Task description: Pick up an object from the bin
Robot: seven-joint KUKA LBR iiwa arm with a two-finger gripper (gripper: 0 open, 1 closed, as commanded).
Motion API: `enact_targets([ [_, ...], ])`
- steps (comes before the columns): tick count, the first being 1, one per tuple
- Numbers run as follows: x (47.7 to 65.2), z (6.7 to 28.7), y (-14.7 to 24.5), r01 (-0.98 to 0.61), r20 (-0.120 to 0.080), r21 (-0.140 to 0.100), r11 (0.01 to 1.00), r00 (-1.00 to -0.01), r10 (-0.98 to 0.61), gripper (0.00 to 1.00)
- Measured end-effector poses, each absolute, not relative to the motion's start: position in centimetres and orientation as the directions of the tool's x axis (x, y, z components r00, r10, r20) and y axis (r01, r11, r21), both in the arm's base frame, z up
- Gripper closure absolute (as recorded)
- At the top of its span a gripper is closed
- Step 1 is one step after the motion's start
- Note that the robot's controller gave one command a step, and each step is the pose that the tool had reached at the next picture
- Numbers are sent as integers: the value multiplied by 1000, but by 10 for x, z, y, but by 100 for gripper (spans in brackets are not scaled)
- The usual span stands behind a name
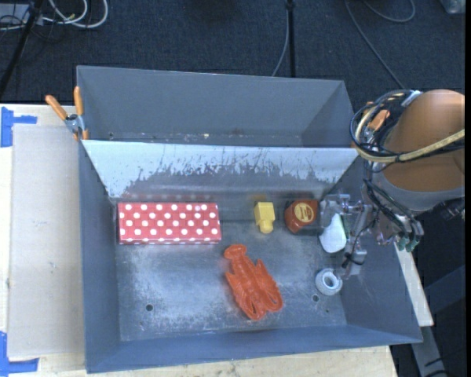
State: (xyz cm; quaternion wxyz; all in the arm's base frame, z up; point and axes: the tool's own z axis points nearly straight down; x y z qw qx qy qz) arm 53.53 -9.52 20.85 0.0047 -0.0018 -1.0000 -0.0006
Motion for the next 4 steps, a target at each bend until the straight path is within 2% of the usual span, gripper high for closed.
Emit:
enact_targets([
  [1, 537, 213, -95, 1, 1, 0, 1000, -1000, 1, 0],
  [2, 527, 173, -64, -62, 1, 0, 998, -998, -62, 0],
  [3, 559, 151, -25, -242, 5, 2, 970, -970, -242, 0],
  [4, 552, 132, -16, -265, -7, 1, 964, -964, -265, 0],
])
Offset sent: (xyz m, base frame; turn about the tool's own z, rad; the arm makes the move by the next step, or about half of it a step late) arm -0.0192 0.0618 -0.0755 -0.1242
